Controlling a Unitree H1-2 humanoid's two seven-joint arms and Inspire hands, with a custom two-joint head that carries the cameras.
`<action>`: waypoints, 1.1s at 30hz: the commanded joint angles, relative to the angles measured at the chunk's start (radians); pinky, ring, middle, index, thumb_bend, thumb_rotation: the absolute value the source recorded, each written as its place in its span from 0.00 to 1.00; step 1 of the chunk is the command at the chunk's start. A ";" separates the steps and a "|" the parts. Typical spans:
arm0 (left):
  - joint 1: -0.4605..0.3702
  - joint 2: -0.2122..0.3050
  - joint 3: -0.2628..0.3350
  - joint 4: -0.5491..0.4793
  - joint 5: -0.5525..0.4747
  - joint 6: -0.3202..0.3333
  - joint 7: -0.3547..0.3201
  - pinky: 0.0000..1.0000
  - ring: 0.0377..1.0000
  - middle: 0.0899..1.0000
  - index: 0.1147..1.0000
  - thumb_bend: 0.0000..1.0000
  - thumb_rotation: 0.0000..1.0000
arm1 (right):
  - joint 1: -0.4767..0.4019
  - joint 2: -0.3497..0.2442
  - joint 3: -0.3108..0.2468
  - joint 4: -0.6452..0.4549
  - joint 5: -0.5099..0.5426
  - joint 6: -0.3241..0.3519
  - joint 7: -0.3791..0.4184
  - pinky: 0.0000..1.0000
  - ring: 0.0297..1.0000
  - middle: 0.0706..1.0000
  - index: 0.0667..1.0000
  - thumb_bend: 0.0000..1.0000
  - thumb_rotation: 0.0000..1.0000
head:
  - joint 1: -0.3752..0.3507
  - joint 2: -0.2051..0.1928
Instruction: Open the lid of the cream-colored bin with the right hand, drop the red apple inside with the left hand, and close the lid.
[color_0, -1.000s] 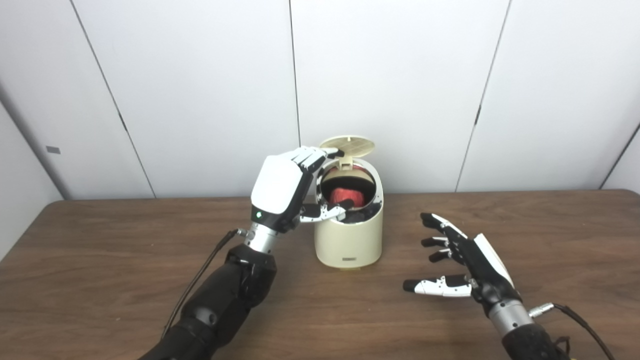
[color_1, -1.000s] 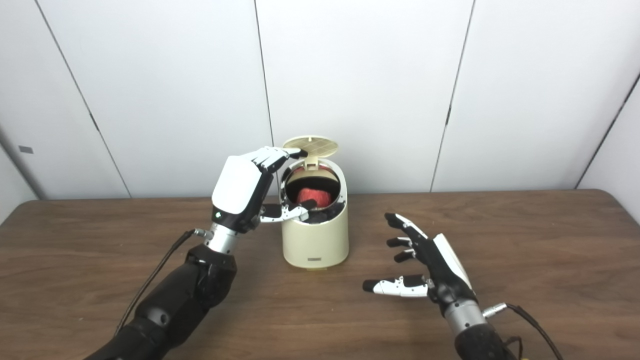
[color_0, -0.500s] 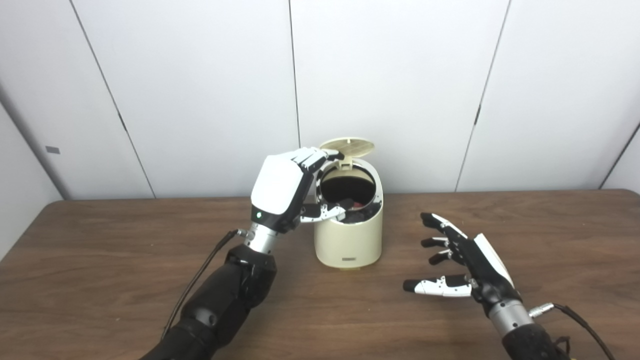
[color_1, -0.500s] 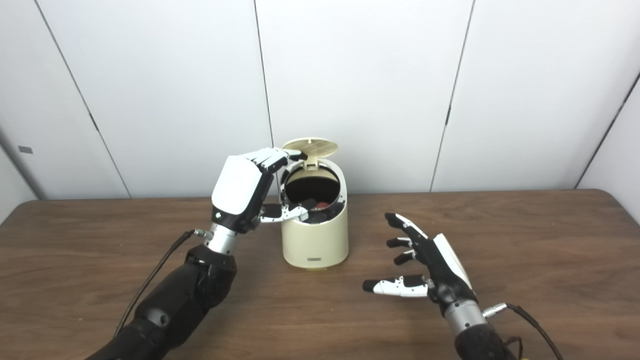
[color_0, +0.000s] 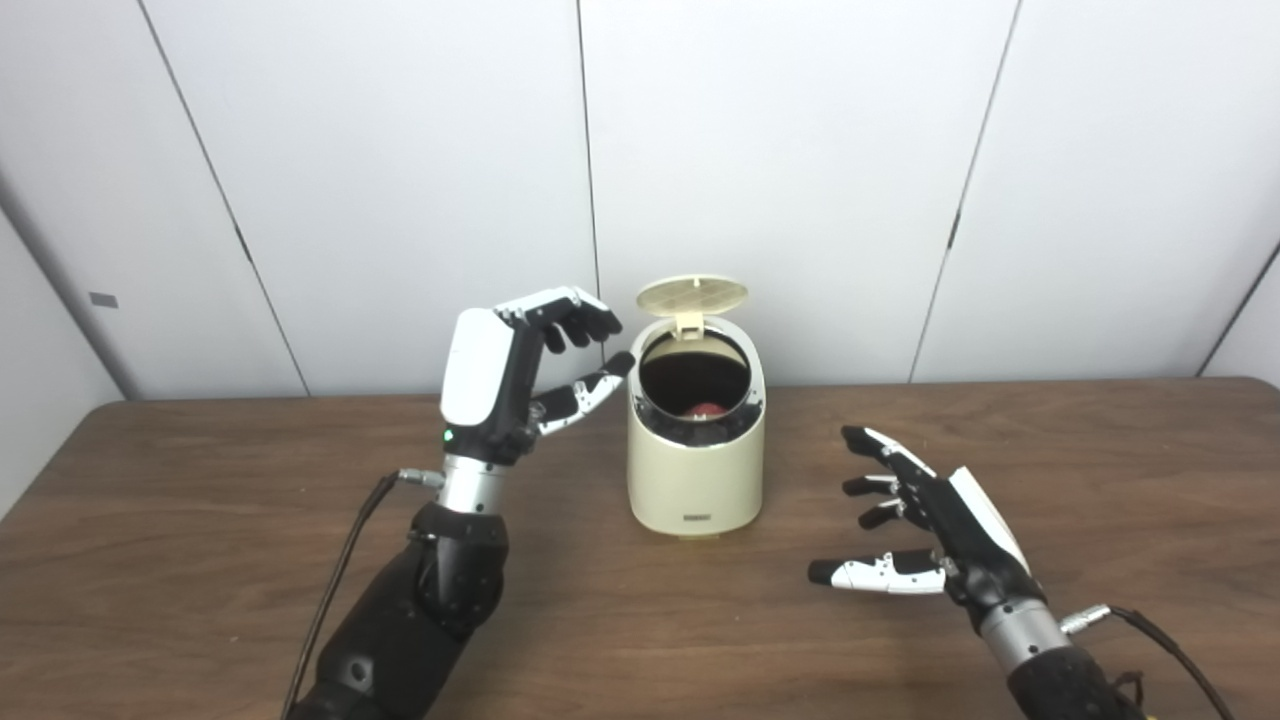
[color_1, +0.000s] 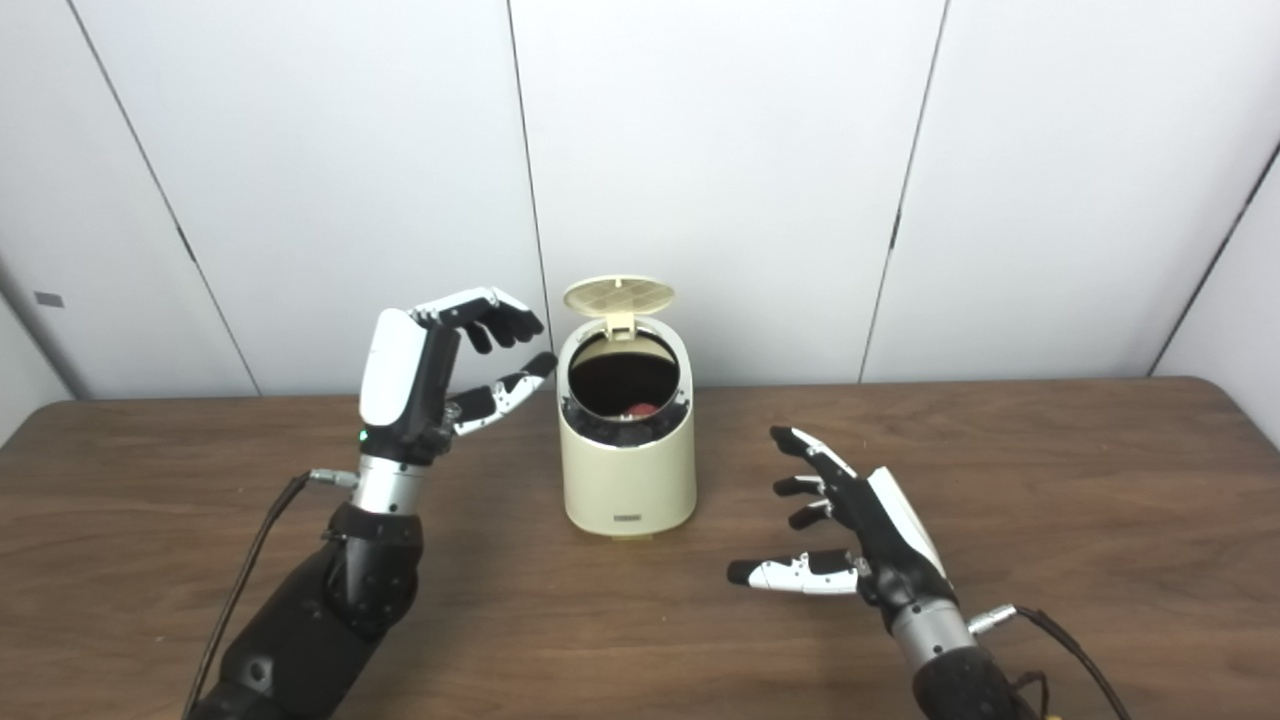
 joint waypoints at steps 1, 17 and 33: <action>-0.014 0.019 0.034 -0.057 -0.048 -0.016 -0.062 0.35 0.45 0.44 0.43 0.52 0.00 | -0.039 -0.017 -0.013 -0.017 0.017 -0.032 0.001 0.62 0.74 0.88 0.87 0.77 0.19 | 0.005 0.001; 0.157 0.007 0.221 -0.268 -0.440 0.250 -0.494 0.51 0.65 0.72 0.73 0.61 0.16 | -0.132 -0.053 -0.017 0.009 0.035 -0.062 0.009 0.65 0.76 0.87 0.86 0.76 0.29 | 0.021 0.003; 0.294 -0.068 0.298 -0.250 -0.499 0.286 -0.567 0.53 0.62 0.69 0.73 0.68 0.17 | -0.335 -0.088 0.007 0.013 0.003 -0.039 0.058 0.62 0.77 0.88 0.83 0.77 0.34 | 0.016 0.005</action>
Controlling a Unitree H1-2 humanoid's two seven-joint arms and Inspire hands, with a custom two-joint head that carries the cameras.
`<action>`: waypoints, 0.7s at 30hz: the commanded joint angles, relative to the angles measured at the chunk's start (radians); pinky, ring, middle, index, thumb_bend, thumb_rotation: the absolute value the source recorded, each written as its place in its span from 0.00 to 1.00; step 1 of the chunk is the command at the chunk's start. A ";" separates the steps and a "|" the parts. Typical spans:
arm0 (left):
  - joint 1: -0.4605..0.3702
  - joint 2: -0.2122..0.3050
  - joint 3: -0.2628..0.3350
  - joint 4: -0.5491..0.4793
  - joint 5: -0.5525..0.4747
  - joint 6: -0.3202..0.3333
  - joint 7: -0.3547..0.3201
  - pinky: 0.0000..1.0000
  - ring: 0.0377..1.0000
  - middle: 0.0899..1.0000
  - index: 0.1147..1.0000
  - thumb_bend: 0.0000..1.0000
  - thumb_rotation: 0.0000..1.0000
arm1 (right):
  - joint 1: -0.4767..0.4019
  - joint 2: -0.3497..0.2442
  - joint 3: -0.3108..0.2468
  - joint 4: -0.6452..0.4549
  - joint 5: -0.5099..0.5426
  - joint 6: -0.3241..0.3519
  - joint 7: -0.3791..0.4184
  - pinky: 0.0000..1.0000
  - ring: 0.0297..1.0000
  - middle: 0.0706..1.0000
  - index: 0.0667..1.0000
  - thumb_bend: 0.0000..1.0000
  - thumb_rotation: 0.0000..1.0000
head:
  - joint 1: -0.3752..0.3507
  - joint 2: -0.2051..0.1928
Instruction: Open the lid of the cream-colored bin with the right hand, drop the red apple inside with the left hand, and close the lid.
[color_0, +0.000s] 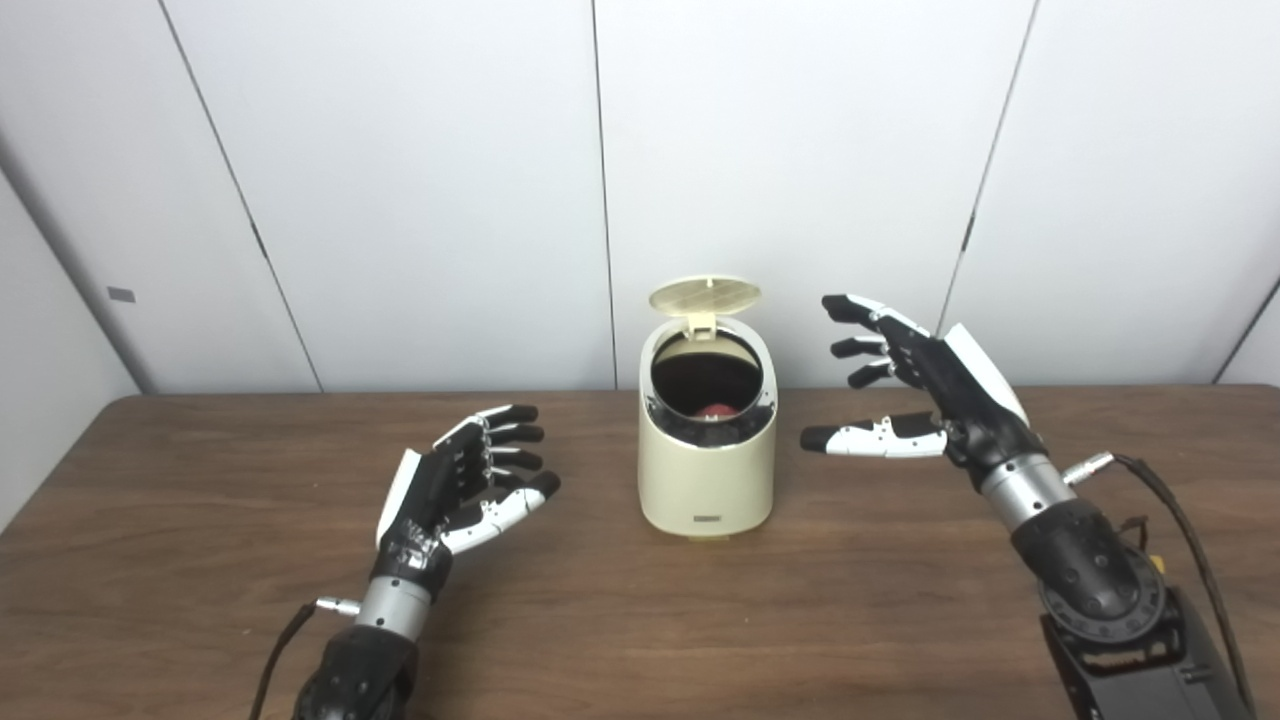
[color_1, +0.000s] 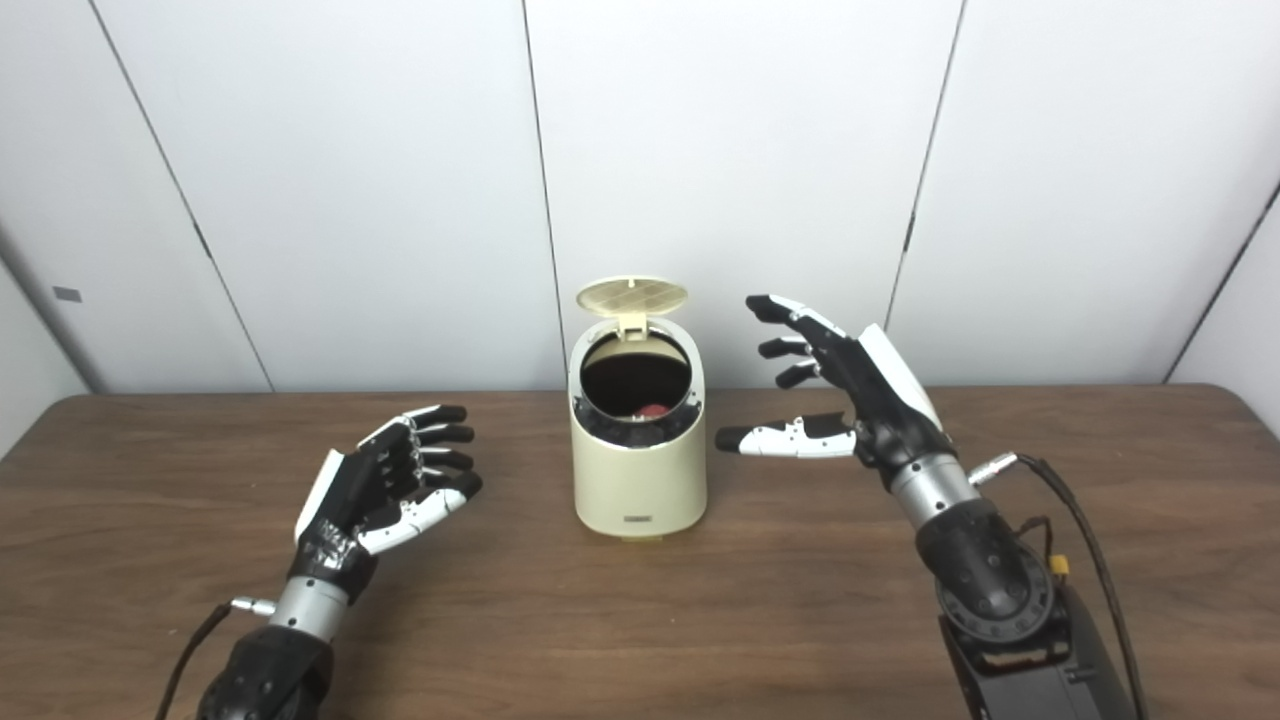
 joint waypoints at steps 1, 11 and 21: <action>-0.009 -0.001 0.013 -0.005 0.004 -0.042 0.004 0.52 0.62 0.68 0.72 0.68 0.17 | -0.065 -0.027 0.006 -0.034 -0.038 -0.003 0.001 0.62 0.78 0.88 0.83 0.76 0.35 | 0.001 0.000; 0.055 -0.033 0.028 0.060 0.002 -0.095 -0.001 0.52 0.62 0.68 0.71 0.64 0.11 | -0.196 -0.035 0.044 -0.004 -0.095 0.028 0.029 0.71 0.83 0.86 0.84 0.70 0.43 | -0.003 -0.003; 0.065 -0.042 0.021 0.110 0.013 -0.128 -0.010 0.52 0.62 0.68 0.71 0.63 0.09 | -0.307 -0.053 0.126 0.050 -0.180 0.052 0.088 0.77 0.90 0.87 0.83 0.69 0.58 | -0.001 -0.004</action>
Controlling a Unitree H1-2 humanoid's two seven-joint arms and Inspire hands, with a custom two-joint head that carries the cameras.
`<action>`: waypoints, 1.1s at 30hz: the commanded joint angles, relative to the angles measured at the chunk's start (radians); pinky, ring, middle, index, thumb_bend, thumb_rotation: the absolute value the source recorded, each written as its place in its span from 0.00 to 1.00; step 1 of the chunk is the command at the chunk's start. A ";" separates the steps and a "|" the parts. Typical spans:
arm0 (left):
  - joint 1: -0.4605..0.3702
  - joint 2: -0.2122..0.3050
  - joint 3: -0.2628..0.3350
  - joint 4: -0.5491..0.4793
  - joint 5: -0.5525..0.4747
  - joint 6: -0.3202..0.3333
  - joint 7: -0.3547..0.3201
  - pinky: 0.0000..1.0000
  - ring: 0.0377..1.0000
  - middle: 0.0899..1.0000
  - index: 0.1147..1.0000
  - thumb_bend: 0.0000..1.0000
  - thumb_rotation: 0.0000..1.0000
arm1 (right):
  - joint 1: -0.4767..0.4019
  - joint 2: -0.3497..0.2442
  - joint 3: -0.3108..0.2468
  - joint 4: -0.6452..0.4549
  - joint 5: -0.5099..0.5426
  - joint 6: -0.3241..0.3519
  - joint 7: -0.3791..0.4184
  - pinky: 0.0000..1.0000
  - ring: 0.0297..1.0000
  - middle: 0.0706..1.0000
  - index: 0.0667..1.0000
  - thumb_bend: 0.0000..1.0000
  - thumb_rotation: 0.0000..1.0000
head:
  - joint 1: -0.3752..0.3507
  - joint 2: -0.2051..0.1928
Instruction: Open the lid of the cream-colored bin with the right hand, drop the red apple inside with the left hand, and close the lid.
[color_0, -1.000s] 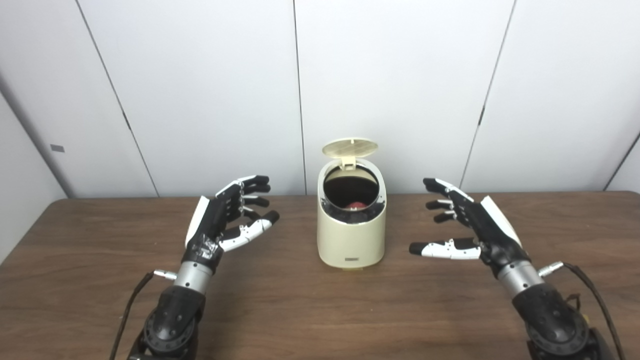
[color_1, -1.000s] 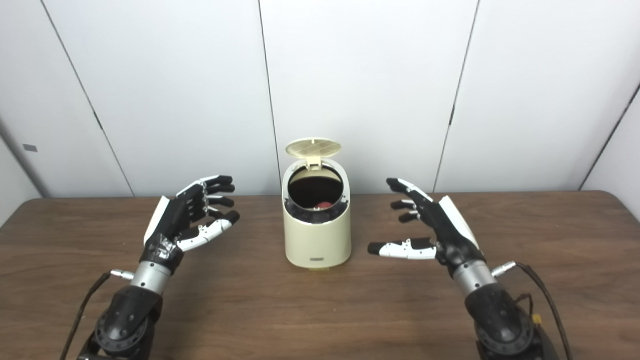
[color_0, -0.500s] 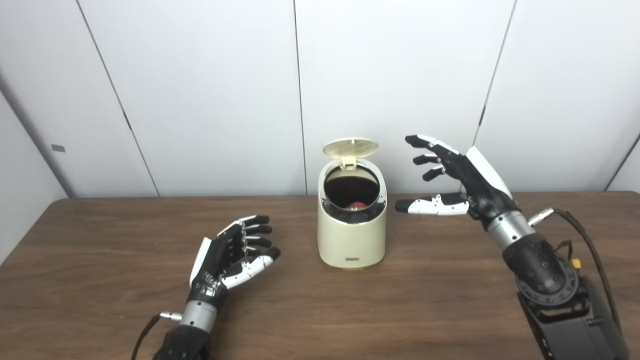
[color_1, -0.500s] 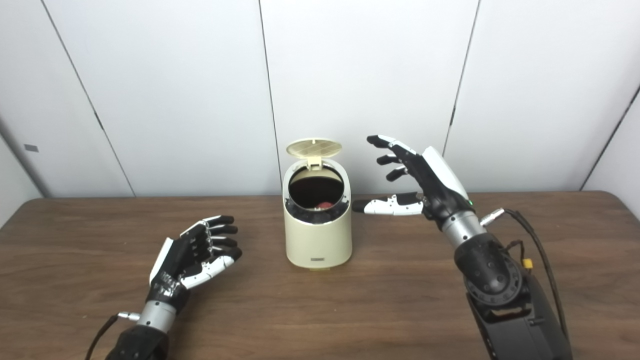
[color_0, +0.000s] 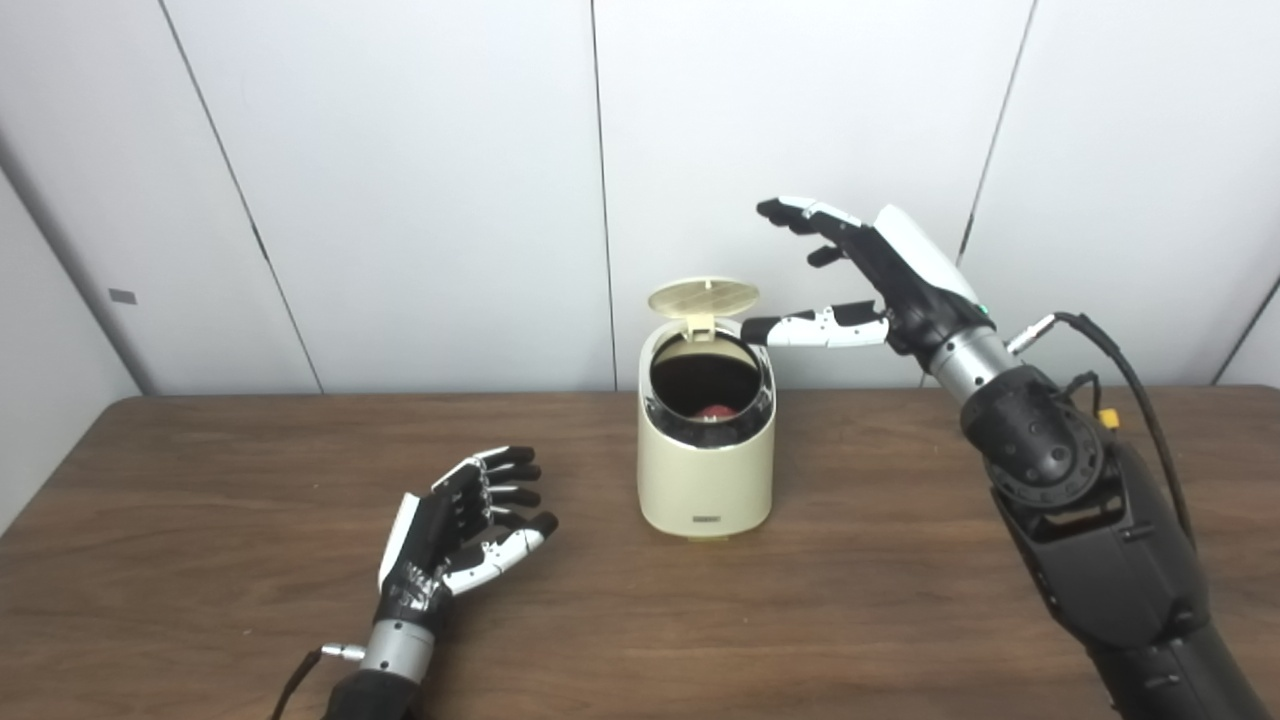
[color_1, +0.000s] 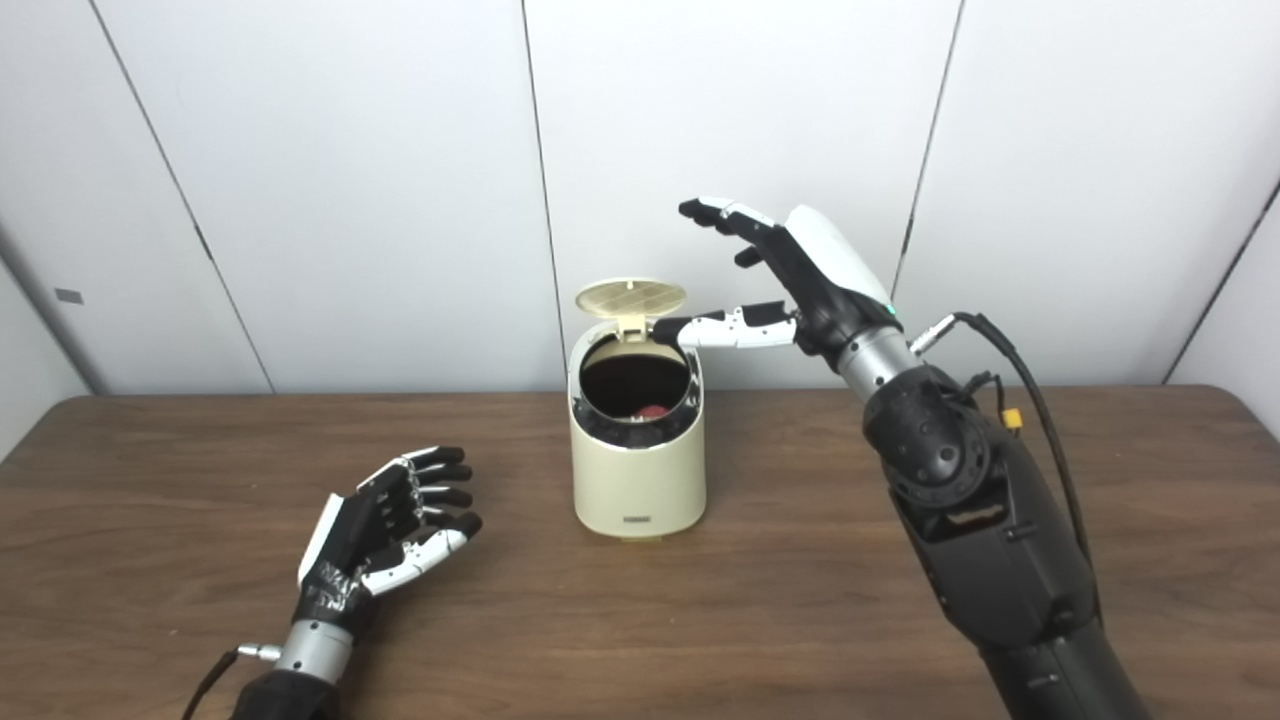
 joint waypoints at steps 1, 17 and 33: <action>0.021 -0.008 -0.006 0.045 0.009 -0.046 -0.003 0.52 0.62 0.68 0.71 0.63 0.10 | -0.061 -0.022 0.010 -0.029 -0.018 0.003 0.026 0.76 0.90 0.87 0.83 0.69 0.58 | 0.001 0.001; 0.018 -0.012 -0.005 0.037 0.012 -0.024 -0.004 0.52 0.61 0.67 0.70 0.63 0.09 | -0.111 -0.032 0.101 -0.004 -0.091 -0.076 0.109 0.82 0.94 0.87 0.82 0.72 0.60 | 0.005 0.005; 0.017 -0.007 0.000 0.038 0.016 -0.023 -0.001 0.52 0.62 0.66 0.69 0.62 0.08 | -0.042 -0.058 0.098 -0.100 -0.095 -0.108 0.162 0.83 0.97 0.83 0.80 0.71 0.60 | 0.008 0.020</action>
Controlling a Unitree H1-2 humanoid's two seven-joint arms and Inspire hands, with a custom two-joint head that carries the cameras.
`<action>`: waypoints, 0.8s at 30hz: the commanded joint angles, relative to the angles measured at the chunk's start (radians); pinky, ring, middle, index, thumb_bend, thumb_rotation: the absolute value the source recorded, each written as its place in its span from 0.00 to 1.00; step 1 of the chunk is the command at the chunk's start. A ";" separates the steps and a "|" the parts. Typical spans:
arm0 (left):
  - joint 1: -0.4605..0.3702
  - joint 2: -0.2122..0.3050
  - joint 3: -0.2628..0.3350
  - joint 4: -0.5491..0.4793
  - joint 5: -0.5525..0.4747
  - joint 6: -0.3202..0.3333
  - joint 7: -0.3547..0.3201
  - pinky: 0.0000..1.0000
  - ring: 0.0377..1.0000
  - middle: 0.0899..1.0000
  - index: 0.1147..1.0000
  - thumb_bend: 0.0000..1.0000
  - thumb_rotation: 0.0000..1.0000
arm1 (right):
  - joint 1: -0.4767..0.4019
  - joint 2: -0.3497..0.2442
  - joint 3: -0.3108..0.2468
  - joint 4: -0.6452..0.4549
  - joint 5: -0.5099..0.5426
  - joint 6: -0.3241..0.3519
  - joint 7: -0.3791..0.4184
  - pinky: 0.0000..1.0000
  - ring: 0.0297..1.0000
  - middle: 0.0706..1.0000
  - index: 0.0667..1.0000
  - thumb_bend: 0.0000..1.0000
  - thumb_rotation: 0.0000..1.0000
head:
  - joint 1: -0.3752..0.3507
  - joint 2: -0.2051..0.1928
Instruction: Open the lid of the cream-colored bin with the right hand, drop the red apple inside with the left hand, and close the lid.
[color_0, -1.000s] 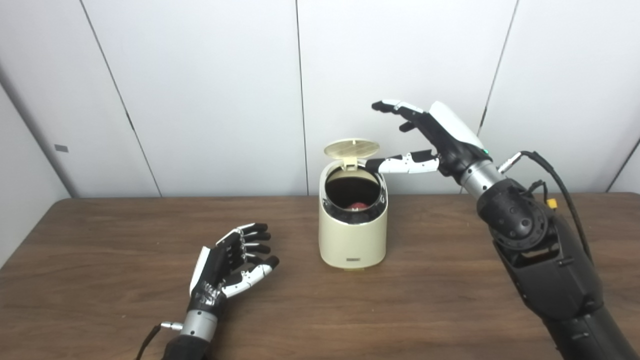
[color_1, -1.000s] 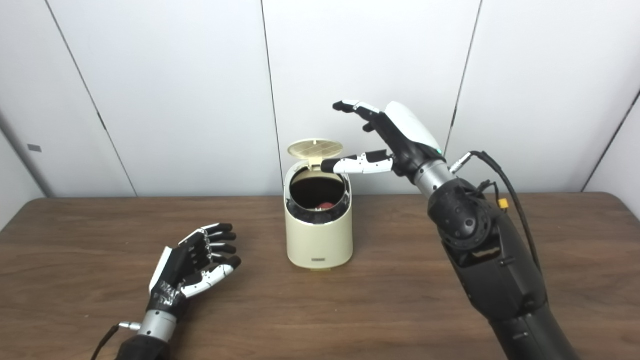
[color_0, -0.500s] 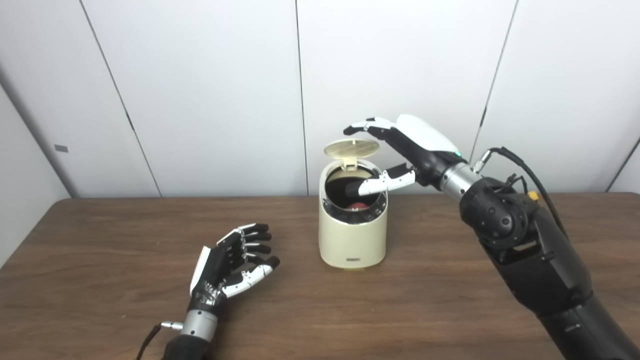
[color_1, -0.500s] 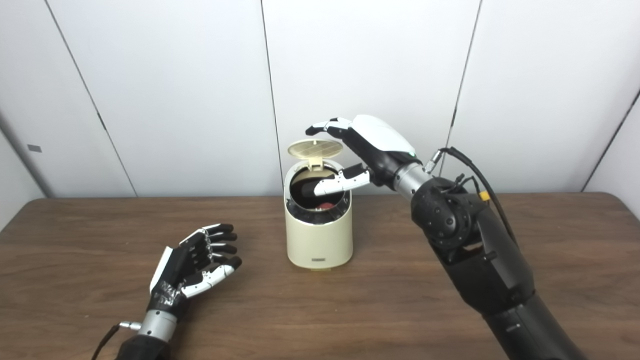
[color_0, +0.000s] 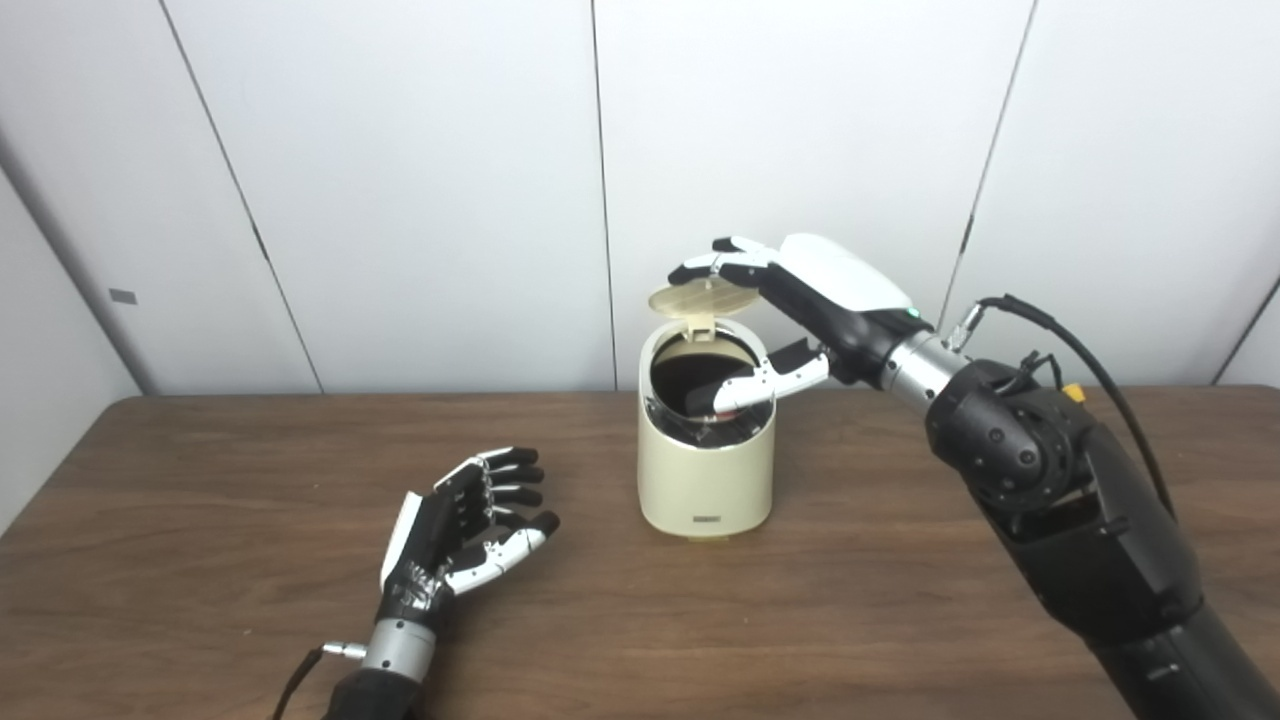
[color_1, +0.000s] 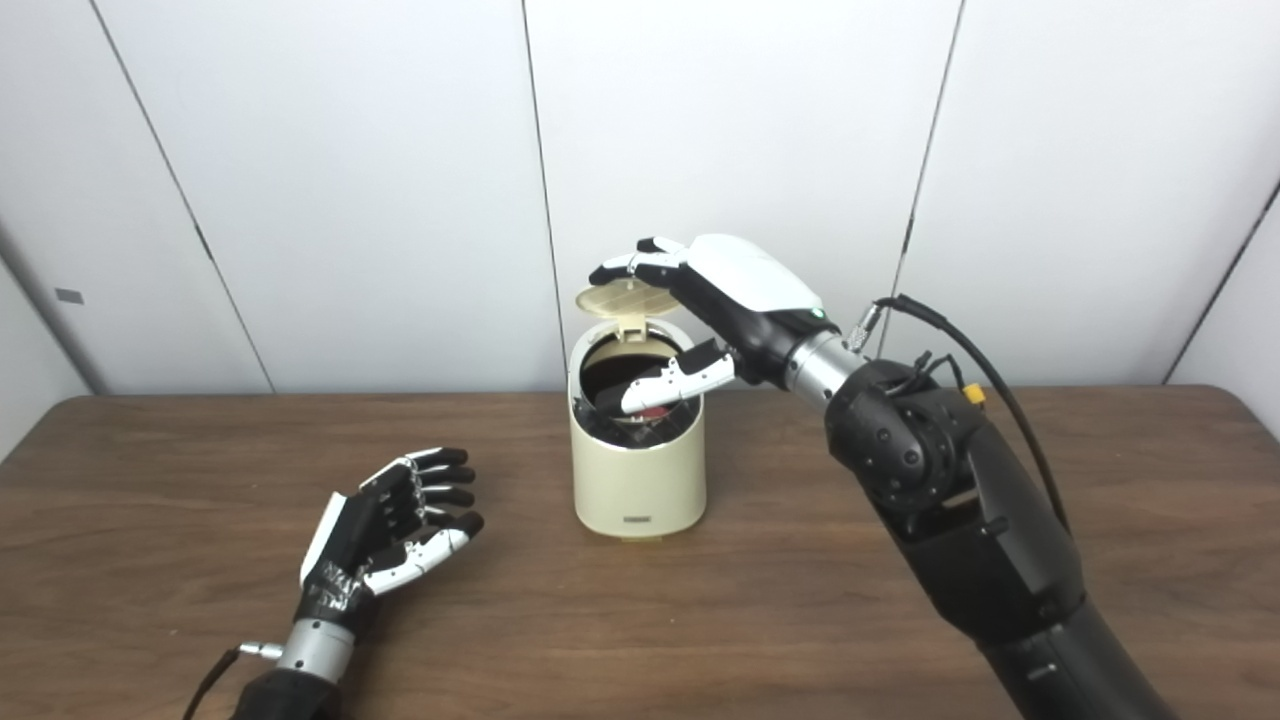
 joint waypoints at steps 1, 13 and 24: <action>0.019 -0.006 0.000 0.033 0.003 -0.016 0.000 0.52 0.62 0.66 0.69 0.62 0.08 | -0.022 -0.023 -0.015 -0.039 0.000 -0.023 0.003 0.83 0.97 0.83 0.80 0.71 0.59 | 0.000 0.002; 0.020 -0.003 0.003 0.034 0.016 -0.014 0.003 0.50 0.62 0.66 0.69 0.62 0.09 | 0.018 -0.033 -0.013 -0.065 -0.040 -0.040 0.016 0.86 0.95 0.79 0.77 0.73 0.57 | 0.000 0.005; 0.021 -0.004 0.002 0.028 0.022 -0.006 0.006 0.50 0.61 0.65 0.69 0.62 0.07 | 0.042 -0.042 -0.023 -0.085 -0.069 -0.040 0.036 0.95 0.94 0.78 0.77 0.73 0.55 | 0.001 0.019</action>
